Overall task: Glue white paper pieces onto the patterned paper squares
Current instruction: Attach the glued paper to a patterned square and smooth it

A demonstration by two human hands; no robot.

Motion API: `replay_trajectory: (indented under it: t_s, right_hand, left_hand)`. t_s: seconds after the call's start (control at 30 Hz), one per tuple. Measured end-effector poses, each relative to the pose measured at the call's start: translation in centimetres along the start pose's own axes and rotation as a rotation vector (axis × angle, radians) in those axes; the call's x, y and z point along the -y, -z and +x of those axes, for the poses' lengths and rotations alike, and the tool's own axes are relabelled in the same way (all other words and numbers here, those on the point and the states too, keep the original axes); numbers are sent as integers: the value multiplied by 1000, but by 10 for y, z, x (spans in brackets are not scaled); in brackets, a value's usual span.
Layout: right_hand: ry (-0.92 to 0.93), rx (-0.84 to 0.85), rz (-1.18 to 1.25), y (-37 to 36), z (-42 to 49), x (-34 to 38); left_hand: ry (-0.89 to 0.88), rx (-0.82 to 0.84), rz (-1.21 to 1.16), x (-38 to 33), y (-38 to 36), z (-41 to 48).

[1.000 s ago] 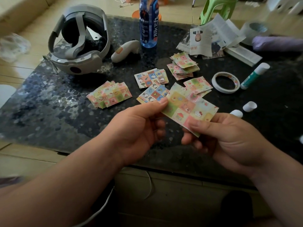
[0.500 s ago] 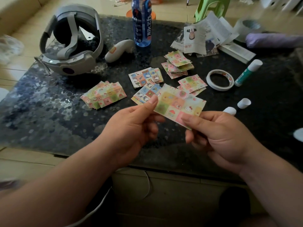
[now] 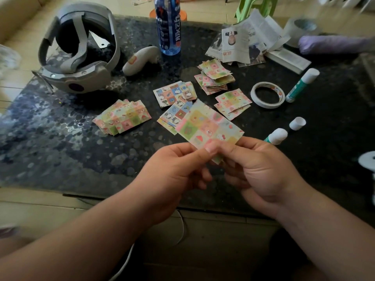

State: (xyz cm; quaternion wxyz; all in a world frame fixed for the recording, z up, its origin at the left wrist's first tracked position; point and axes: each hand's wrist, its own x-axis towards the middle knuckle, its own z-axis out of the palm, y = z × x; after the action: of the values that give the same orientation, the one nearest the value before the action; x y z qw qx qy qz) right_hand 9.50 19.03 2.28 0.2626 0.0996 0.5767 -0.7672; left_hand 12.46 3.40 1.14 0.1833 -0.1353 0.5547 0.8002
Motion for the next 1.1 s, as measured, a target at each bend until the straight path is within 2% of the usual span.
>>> replay_trajectory:
  t_s: [0.13, 0.27, 0.5, 0.6, 0.73, 0.77, 0.9, 1.1]
  right_hand:
    - [-69, 38, 55, -1, 0, -2]
    - [-76, 80, 71, 4, 0, 6]
    - [-68, -125, 254, 15, 9, 18]
    - [-73, -171, 227, 14, 7, 10]
    - [3, 50, -28, 0, -9, -5]
    - [22, 57, -65, -2, -11, -7]
    - [55, -35, -29, -4, -9, -9]
    - [-26, -94, -71, 3, 2, -16]
  left_hand:
    - [-119, -34, 126, 4, -2, -3]
    - [-186, -10, 140, 4, -4, -5]
    - [-219, -11, 195, 2, -4, -7]
    - [-208, -58, 175, 4, -4, -7]
    - [-145, -166, 76, 11, -4, -1]
    - [-126, -170, 41, 13, -3, 1]
    - [-62, -121, -43, 18, -3, 1]
    - [75, -106, -49, 20, 1, 5]
